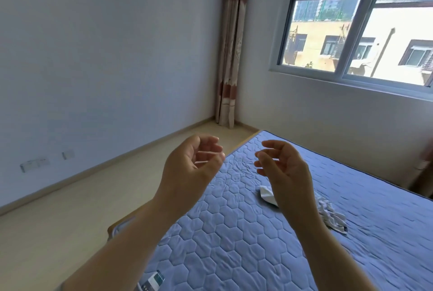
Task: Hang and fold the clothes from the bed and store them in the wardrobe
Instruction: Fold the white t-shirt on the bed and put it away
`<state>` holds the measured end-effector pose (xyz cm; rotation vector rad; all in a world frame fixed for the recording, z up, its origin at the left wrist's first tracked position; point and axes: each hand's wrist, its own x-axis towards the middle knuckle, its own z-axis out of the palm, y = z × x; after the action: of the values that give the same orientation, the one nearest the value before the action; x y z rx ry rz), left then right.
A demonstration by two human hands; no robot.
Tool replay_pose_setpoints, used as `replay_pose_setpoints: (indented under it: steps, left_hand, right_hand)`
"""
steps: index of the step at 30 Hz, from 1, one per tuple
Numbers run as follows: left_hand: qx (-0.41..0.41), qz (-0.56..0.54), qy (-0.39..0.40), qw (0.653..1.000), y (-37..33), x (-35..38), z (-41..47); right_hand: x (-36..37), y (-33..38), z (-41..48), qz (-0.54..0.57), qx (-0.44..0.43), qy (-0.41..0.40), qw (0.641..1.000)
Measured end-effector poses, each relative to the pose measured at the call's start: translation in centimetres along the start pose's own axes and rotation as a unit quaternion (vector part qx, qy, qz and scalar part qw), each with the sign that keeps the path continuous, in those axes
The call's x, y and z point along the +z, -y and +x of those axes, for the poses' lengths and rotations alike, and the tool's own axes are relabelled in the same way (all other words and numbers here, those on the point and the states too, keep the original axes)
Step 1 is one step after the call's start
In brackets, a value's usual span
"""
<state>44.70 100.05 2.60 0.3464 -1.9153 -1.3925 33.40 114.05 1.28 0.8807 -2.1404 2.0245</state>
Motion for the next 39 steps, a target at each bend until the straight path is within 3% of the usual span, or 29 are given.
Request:
replay_pose_setpoints:
  steps: [19,30,39]
  left_hand:
    - [-0.026,-0.048,0.123,0.991,11.8,-6.6,18.0]
    - [-0.048,-0.014,0.103,0.993,16.0,-9.8,20.5]
    - [-0.056,-0.007,0.094,0.994,21.4,-19.1,26.1]
  right_hand:
    - [13.1,-4.8,9.5,-0.099,0.058,-0.083,0.99]
    - [18.8,-8.2,12.6,-0.059,0.079,-0.056,0.994]
    - [31.3,-10.0,15.2,-0.053,0.089,-0.037,0.994]
